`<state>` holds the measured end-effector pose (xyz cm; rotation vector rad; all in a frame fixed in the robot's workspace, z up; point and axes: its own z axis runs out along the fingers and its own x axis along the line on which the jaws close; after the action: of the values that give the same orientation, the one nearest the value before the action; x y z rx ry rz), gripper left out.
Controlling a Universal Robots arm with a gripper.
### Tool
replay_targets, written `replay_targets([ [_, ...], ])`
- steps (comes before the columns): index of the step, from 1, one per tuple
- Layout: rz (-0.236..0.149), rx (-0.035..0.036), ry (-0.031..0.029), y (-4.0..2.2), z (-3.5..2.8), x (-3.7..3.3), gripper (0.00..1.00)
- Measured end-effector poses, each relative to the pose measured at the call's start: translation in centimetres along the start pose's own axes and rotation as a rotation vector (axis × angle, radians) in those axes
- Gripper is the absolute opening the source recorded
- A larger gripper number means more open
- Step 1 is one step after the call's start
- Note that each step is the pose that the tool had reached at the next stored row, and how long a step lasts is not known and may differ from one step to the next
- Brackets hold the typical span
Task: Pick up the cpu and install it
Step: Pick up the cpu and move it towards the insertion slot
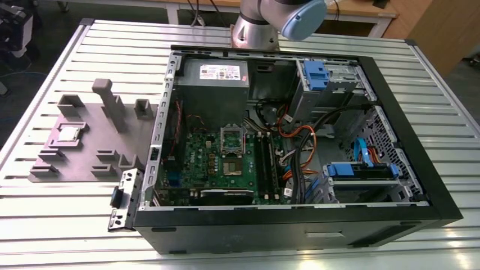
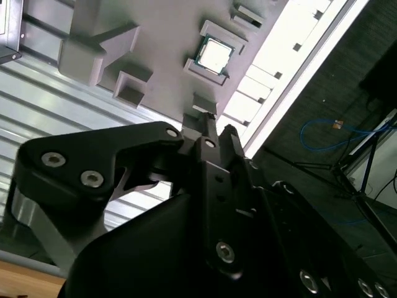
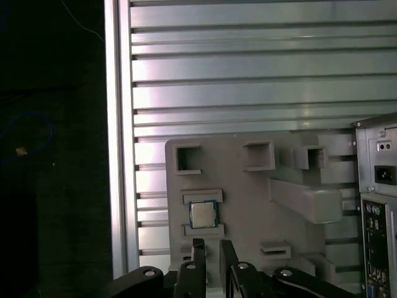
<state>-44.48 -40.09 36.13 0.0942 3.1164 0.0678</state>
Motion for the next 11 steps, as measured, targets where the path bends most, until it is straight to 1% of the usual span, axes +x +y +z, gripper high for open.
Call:
replay_targets([
  [1,0.000,0.0000,0.0001,0.00,0.00,0.00,0.23],
  [2,0.000,0.0000,0.0001,0.00,0.00,0.00,0.29],
  [3,0.000,0.0000,0.0000,-0.01,0.00,0.00,0.29],
  [6,-0.001,0.0000,0.0010,-0.01,0.03,-0.01,0.47],
  [7,-0.006,-0.0001,0.0019,-0.02,0.08,-0.01,0.53],
  [8,-0.017,-0.0002,0.0038,-0.03,0.19,-0.01,0.53],
  [9,-0.031,-0.0005,0.0061,-0.03,0.31,-0.01,0.58],
  [10,-0.044,-0.0006,0.0083,-0.04,0.43,-0.01,0.58],
  [11,-0.053,-0.0008,0.0096,-0.05,0.59,0.00,0.65],
])
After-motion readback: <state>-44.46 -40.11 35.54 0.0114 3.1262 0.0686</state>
